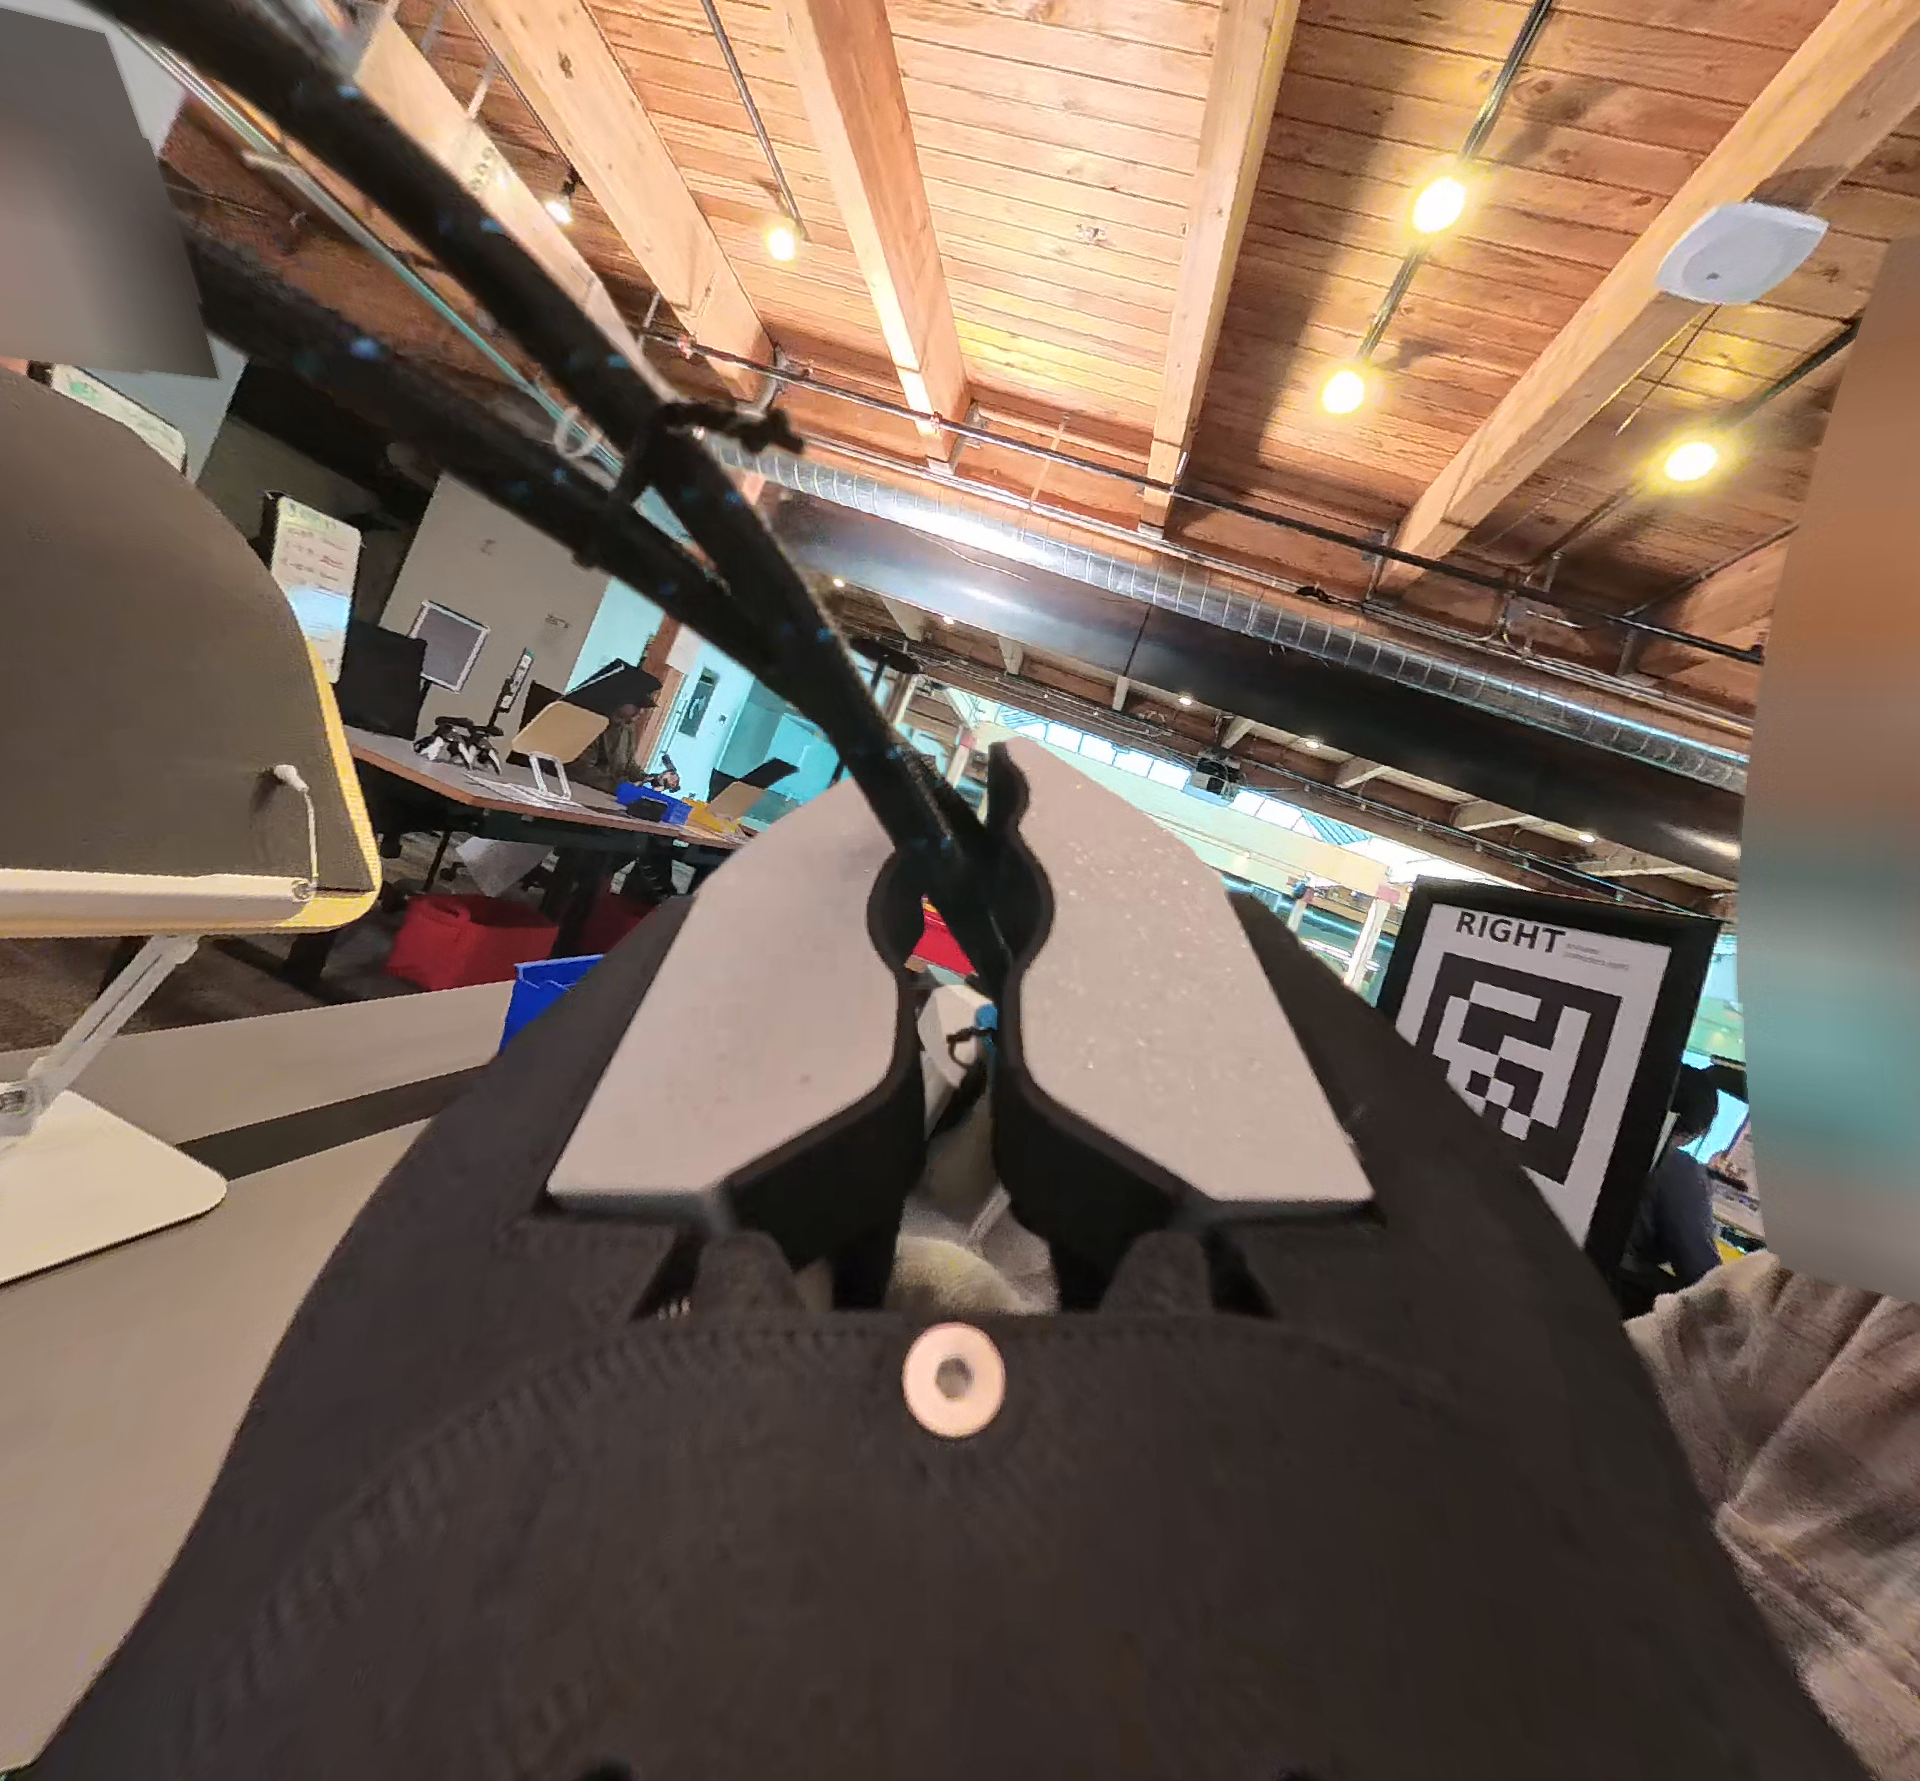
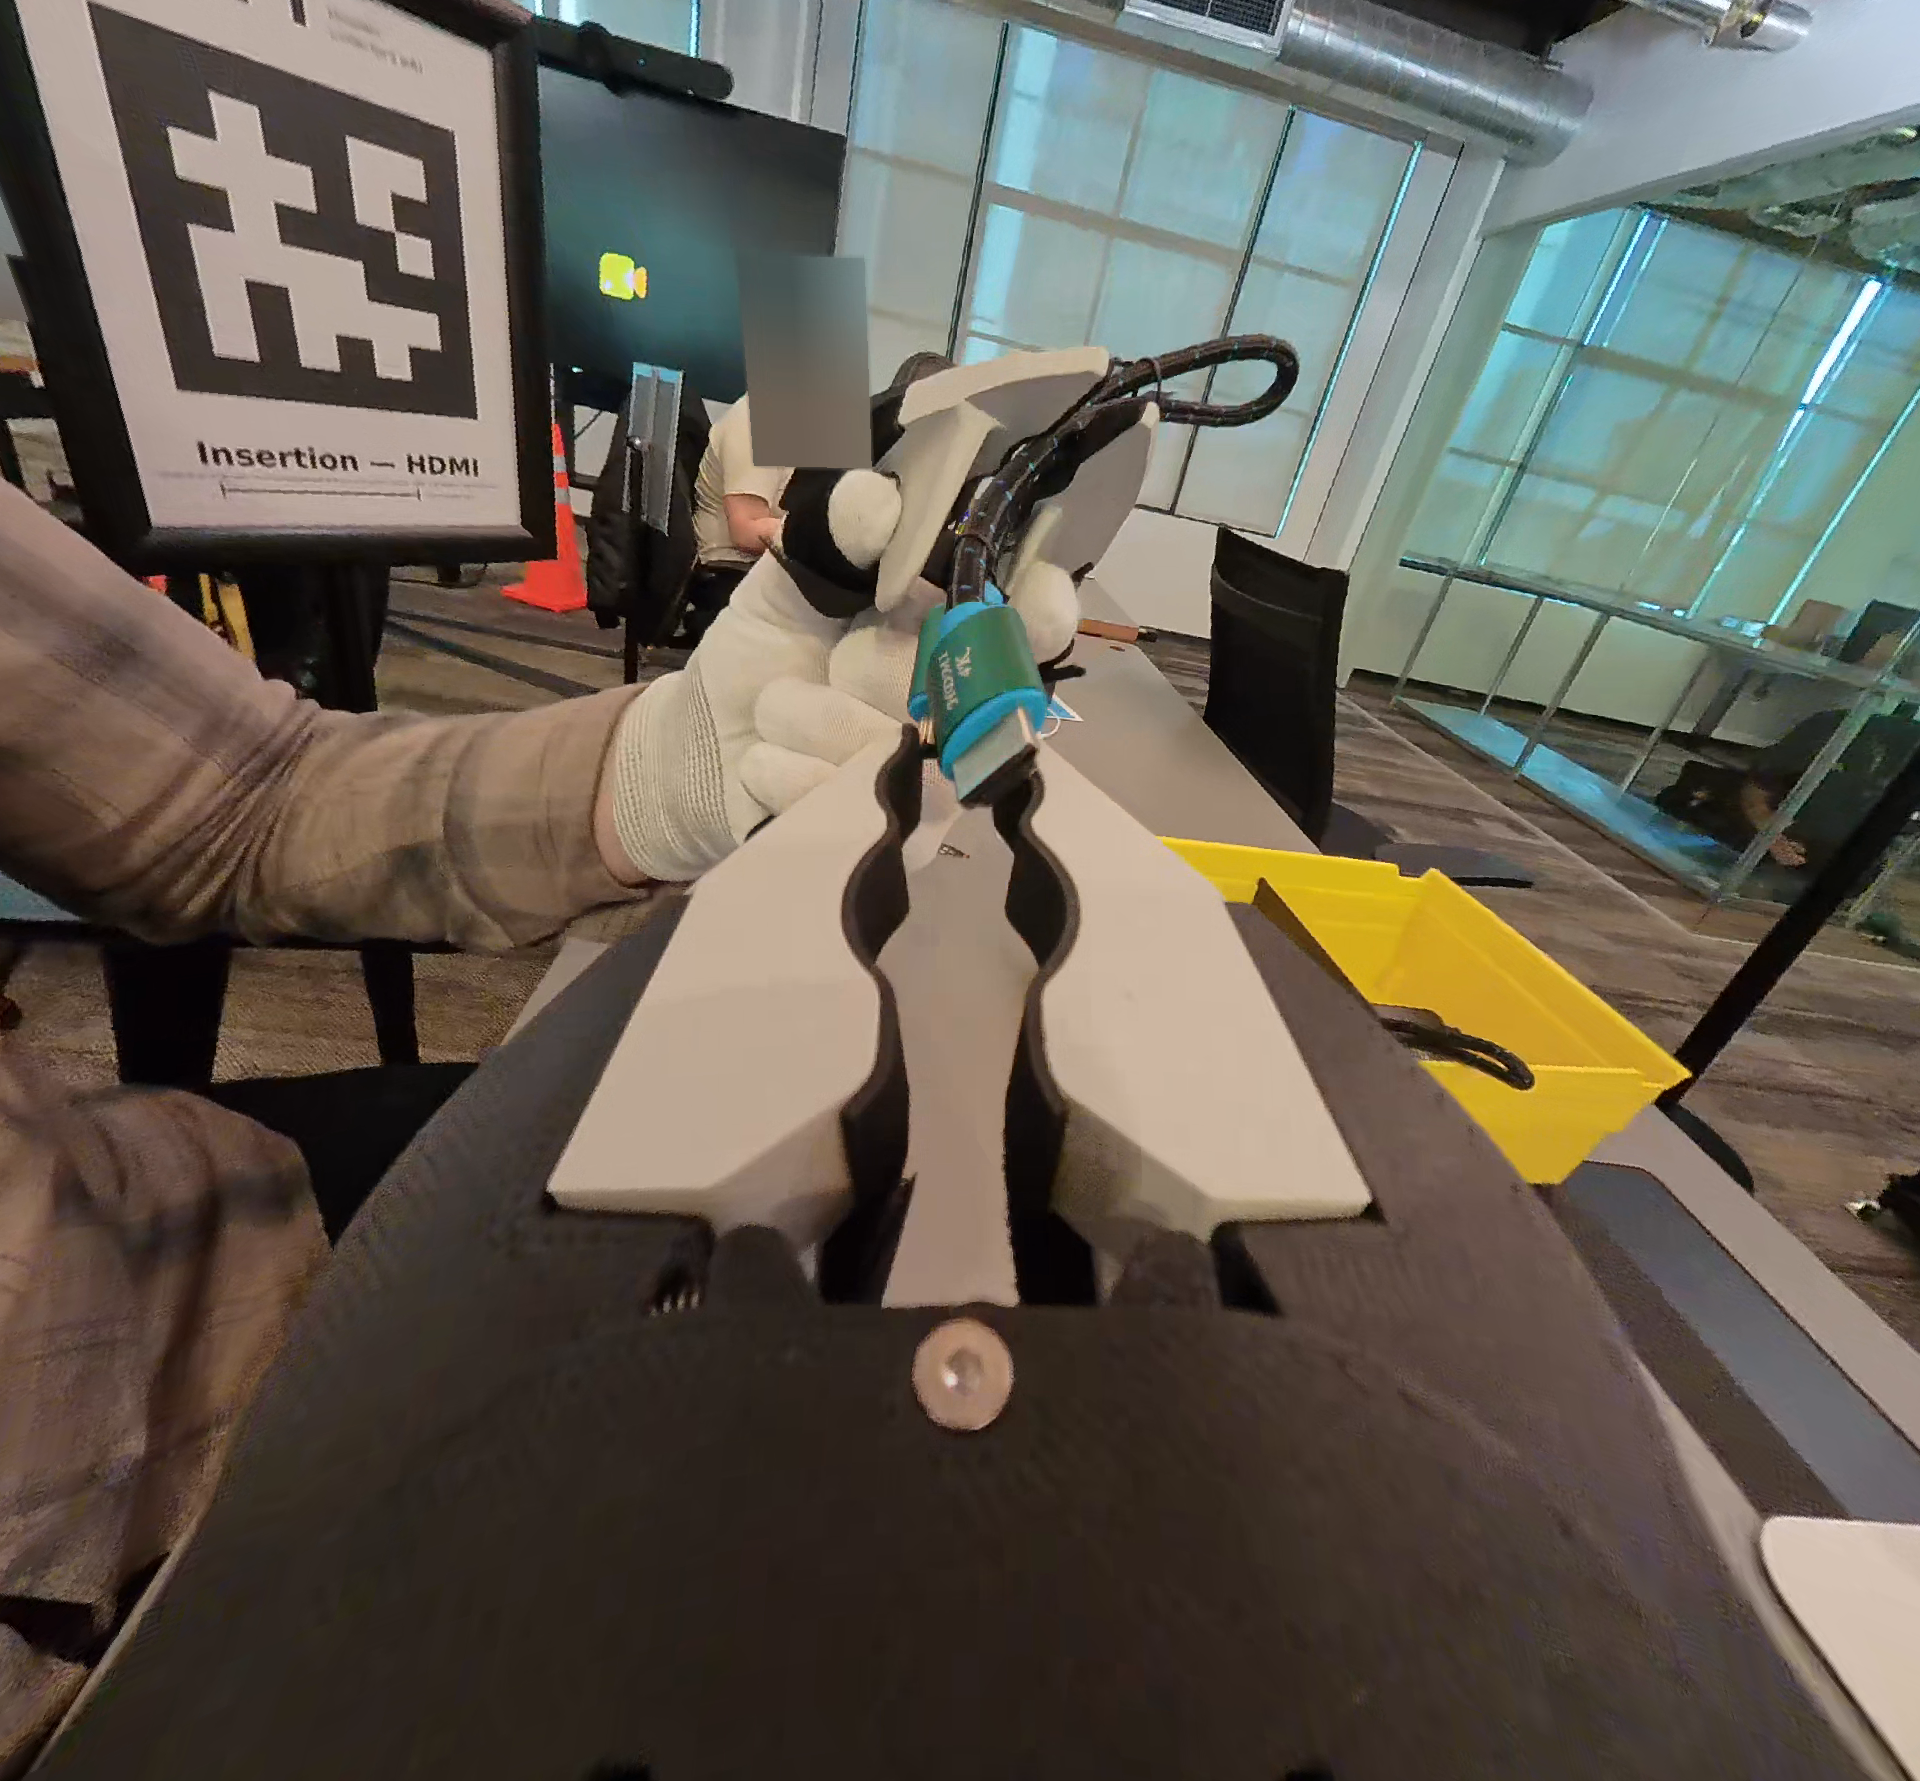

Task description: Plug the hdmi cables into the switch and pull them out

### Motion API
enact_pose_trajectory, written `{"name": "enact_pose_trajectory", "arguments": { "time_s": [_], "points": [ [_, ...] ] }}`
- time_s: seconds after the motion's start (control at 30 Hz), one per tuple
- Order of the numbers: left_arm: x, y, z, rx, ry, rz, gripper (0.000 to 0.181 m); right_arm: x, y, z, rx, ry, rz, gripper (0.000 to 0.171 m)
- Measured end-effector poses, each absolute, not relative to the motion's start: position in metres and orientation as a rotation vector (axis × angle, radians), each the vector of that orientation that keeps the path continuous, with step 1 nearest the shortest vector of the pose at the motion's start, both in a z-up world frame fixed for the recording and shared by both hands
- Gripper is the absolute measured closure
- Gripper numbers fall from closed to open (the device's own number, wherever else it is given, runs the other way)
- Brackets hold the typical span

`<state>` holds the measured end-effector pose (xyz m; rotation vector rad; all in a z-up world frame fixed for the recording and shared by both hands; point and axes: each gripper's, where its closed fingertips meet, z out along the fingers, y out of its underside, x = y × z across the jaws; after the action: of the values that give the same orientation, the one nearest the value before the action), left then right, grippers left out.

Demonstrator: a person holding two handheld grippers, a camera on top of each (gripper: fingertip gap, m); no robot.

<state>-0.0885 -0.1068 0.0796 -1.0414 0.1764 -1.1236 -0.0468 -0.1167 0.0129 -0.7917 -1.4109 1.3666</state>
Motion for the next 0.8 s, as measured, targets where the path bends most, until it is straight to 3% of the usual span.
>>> {"name": "enact_pose_trajectory", "arguments": {
  "time_s": [0.27,0.6,0.73,0.8],
  "points": [
    [-0.104,-0.086,0.063,-1.128,0.040,-1.073,0.170,-0.053,-0.104,0.016,-0.807,-1.349,1.206,0.160],
    [-0.125,-0.075,0.053,-1.127,-0.140,-1.093,0.175,-0.072,-0.073,0.006,-0.706,-1.281,0.250,0.165],
    [-0.126,-0.077,0.056,-1.129,-0.152,-1.080,0.178,-0.073,-0.062,-0.009,-0.687,-1.273,0.231,0.166],
    [-0.133,-0.077,0.056,-1.124,-0.169,-1.080,0.178,-0.067,-0.055,-0.008,-0.689,-1.248,0.293,0.155]
  ]
}}
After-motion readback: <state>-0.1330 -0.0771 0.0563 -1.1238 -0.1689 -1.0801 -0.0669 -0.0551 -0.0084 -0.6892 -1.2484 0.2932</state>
